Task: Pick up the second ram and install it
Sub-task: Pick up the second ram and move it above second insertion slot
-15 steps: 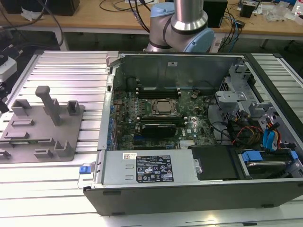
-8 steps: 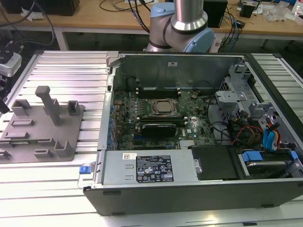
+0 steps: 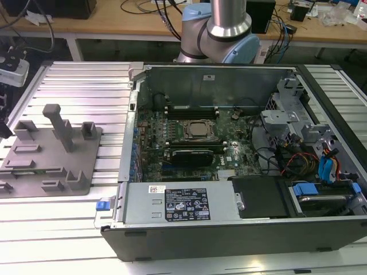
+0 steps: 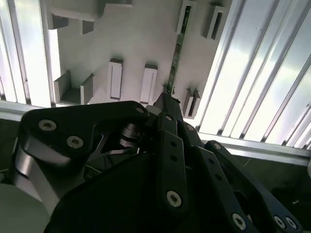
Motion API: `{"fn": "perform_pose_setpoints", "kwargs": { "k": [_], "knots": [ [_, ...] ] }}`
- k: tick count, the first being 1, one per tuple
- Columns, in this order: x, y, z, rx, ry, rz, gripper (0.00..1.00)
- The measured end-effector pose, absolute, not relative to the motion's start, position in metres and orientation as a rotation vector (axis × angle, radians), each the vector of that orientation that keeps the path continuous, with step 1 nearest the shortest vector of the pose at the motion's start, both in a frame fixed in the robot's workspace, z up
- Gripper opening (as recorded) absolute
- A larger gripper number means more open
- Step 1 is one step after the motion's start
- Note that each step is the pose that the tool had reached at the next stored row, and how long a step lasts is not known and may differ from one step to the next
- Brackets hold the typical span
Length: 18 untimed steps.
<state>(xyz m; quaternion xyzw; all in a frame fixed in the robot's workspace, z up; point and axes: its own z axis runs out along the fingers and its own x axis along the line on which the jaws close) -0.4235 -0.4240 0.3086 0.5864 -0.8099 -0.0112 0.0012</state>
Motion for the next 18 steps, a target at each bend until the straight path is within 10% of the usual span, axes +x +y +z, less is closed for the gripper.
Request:
{"fn": "perform_pose_setpoints", "kwargs": {
  "k": [18],
  "knots": [
    [-0.424, -0.431, 0.280, 2.181, -2.258, -0.041, 0.08]
  ]
}}
